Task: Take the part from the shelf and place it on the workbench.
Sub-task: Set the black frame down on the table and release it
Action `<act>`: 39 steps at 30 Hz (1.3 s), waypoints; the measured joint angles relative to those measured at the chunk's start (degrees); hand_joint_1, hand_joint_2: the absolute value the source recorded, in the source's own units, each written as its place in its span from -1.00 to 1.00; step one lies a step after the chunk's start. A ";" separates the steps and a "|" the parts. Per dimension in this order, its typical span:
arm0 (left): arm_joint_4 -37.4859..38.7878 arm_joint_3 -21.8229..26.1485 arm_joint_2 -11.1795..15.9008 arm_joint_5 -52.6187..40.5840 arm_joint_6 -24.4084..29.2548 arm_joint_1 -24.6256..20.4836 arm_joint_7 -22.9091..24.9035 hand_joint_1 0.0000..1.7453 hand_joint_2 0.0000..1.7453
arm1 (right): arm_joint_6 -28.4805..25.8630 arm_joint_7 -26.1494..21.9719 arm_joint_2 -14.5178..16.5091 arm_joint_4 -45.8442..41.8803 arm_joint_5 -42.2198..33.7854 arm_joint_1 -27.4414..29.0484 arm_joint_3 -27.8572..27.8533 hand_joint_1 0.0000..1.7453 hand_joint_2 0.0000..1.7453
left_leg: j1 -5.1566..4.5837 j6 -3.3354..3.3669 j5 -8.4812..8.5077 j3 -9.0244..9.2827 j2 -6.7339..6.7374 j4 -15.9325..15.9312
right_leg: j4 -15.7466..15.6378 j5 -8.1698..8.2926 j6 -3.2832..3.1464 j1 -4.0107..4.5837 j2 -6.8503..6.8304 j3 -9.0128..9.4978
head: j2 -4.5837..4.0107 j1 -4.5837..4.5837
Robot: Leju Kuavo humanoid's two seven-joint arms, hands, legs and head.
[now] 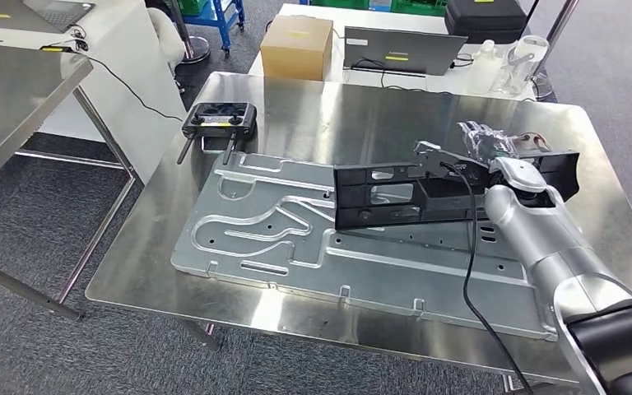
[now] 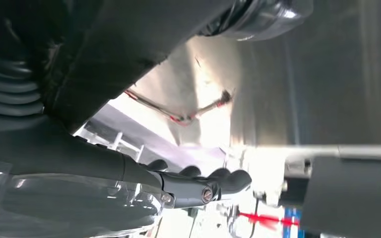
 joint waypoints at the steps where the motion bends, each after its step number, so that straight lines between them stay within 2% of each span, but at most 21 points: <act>1: 0.00 0.18 0.00 0.32 0.10 0.09 0.09 -1.00 -1.00 | 2.61 0.54 -0.02 -1.19 -0.59 -0.10 -0.03 -1.00 -1.00 | 0.01 -0.01 -0.01 0.02 0.05 0.00 | -0.01 0.00 0.00 0.01 0.05 0.02 | 0.00 0.00; 4: 0.00 0.78 -0.01 1.07 0.28 0.31 0.18 -1.00 -1.00 | 10.54 2.48 -0.23 -6.14 -4.24 -0.50 0.35 -1.00 -1.00 | 0.01 0.00 -0.06 0.08 0.23 0.00 | -0.02 0.01 0.00 0.00 0.23 0.01 | -0.01 0.00; 7: 0.00 1.05 -0.04 1.30 0.30 0.44 -0.02 -1.00 -1.00 | 14.61 3.02 -0.94 -11.12 -8.77 -0.60 1.58 -1.00 -1.00 | 0.00 0.02 -0.07 0.07 0.24 0.01 | -0.03 0.01 0.00 -0.01 0.23 -0.04 | -0.01 -0.01; 14: 0.00 1.19 -0.17 1.38 0.28 0.87 -0.22 -1.00 -1.00 | 15.04 3.52 -2.12 -16.20 -10.84 -0.30 3.49 -1.00 -1.00 | -0.01 -0.02 -0.01 -0.17 -0.11 0.01 | -0.03 0.00 0.00 -0.01 -0.14 -0.15 | -0.01 0.00; 25: 0.00 1.21 -0.26 1.38 0.24 0.87 -0.33 -1.00 -1.00 | 14.80 3.44 -2.78 -17.71 -11.16 -0.24 4.88 -1.00 -1.00 | -0.02 -0.02 -0.02 -0.30 -0.11 0.01 | -0.04 -0.01 0.00 -0.06 -0.15 -0.28 | -0.01 0.00; 27: 0.00 1.21 -0.26 1.27 0.09 0.90 -0.72 -1.00 -1.00 | 14.01 3.44 -3.06 -18.04 -11.05 -0.25 5.23 -1.00 -1.00 | -0.02 -0.02 -0.02 -0.32 -0.11 0.01 | -0.04 -0.01 0.01 -0.07 -0.15 -0.29 | -0.01 0.00; 29: 0.00 1.21 -0.26 0.88 -0.11 0.91 -1.21 -1.00 -1.00 | 10.30 4.48 -3.36 -18.58 -7.29 -0.14 5.93 -1.00 -1.00 | -0.02 -0.02 -0.02 -0.34 -0.11 0.01 | -0.04 -0.01 0.01 -0.07 -0.15 -0.32 | -0.01 0.00; 33: 0.00 0.99 -0.26 -0.77 -0.84 0.76 -1.91 -1.00 -1.00 | -1.67 7.23 -3.06 -17.50 14.51 1.28 7.09 -1.00 -1.00 | -0.03 -0.02 -0.04 -0.30 -0.14 -0.01 | -0.06 -0.03 0.00 -0.03 -0.17 -0.28 | 0.00 0.00; 35: 0.00 0.90 -0.26 -1.15 -1.15 0.57 -2.09 -1.00 -1.00 | -2.43 4.98 -2.22 -14.45 15.19 1.83 5.37 -1.00 -1.00 | -0.03 0.00 -0.07 -0.13 -0.14 -0.02 | -0.08 -0.08 0.01 -0.01 -0.16 -0.12 | 0.00 0.00; 39: 0.00 0.89 -0.26 -0.92 -0.89 0.56 -1.95 -1.00 -1.00 | -0.27 1.05 -1.37 -10.53 9.46 3.50 1.21 -1.00 -1.00 | -0.01 0.08 -0.14 0.18 -0.24 -0.06 | -0.12 -0.19 0.08 -0.04 -0.29 0.27 | -0.01 -0.01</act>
